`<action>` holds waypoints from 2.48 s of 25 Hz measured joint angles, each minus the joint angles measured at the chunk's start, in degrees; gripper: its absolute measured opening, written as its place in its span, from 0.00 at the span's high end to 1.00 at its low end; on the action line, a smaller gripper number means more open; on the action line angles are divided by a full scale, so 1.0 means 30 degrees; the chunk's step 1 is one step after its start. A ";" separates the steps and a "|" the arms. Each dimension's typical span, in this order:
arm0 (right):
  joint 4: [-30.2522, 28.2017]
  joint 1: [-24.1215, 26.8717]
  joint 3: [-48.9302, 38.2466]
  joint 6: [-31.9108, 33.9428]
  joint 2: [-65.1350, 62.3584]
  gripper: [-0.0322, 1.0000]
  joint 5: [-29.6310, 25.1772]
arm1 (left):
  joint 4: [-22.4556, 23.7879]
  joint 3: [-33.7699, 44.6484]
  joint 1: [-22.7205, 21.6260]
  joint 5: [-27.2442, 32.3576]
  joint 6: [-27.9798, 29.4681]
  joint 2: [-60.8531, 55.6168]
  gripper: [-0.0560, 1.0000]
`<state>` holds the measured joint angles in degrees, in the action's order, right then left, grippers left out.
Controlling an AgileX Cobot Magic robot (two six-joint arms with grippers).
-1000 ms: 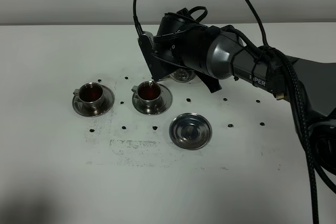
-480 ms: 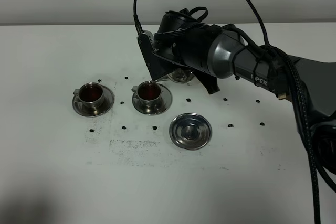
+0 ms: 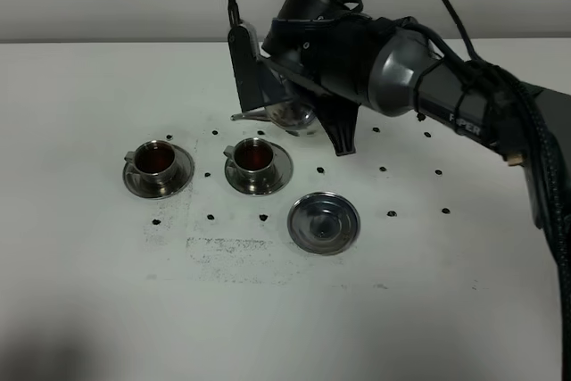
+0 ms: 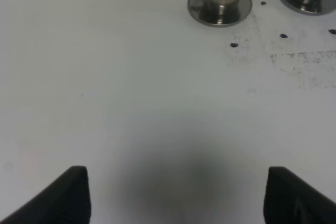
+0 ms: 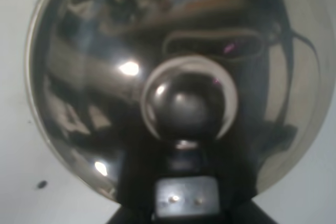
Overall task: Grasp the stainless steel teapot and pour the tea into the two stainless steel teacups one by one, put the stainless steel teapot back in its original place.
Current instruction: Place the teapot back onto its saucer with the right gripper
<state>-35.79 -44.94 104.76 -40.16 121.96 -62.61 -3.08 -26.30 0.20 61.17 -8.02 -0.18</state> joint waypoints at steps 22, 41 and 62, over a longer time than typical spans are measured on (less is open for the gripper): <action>1.0021 0.3876 -0.4231 1.2340 -0.2043 0.80 0.5214 | 0.0000 0.0000 0.0000 0.0000 0.0000 0.0000 0.32; 1.2119 0.3876 -0.4311 1.1792 0.0549 0.80 0.6029 | 0.0000 0.0000 0.0000 0.0000 -0.0008 0.0000 0.32; 1.1058 0.3910 -0.4311 1.1814 -0.0215 0.80 0.3844 | 0.0000 0.0000 0.0000 0.0000 -0.0008 0.0000 0.32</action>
<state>-2.61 -33.21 91.83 -4.72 121.32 -51.08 -3.08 -26.30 0.20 61.17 -8.04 -0.18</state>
